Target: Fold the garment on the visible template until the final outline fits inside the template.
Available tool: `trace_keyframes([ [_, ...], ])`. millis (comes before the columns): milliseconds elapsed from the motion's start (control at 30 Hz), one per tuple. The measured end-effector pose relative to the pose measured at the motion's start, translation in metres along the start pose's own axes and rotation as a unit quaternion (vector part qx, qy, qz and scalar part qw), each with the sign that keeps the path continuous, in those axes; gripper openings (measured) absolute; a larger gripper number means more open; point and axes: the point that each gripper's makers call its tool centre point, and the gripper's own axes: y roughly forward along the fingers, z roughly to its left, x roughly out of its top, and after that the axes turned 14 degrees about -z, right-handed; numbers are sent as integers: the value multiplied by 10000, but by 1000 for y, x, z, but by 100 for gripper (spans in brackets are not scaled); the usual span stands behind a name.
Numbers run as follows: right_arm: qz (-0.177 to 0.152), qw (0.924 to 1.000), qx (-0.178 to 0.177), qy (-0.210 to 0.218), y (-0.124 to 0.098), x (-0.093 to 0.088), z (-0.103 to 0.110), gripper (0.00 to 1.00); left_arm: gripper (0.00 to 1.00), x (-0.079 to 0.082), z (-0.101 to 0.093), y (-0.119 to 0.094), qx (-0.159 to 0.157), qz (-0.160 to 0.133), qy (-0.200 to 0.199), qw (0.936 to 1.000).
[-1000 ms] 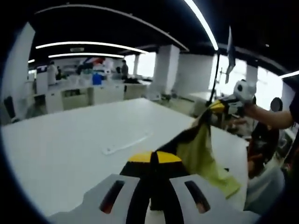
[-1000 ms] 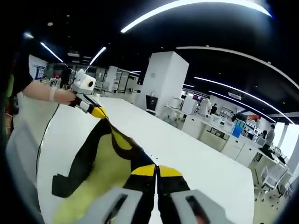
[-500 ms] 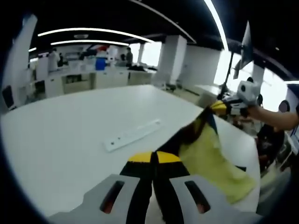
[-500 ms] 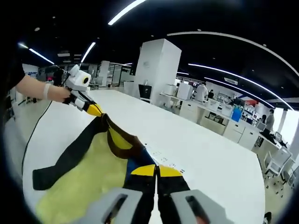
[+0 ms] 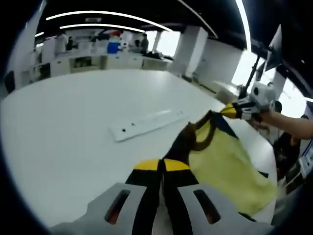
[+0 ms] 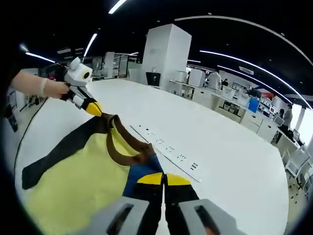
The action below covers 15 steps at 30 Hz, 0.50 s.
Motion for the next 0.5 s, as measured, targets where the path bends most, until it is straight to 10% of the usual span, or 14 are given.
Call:
trace_keyframes([
  [500, 527, 9983, 112, 221, 28, -56, 9, 0, 0, -34, 32, 15, 281, 394, -193, 9986],
])
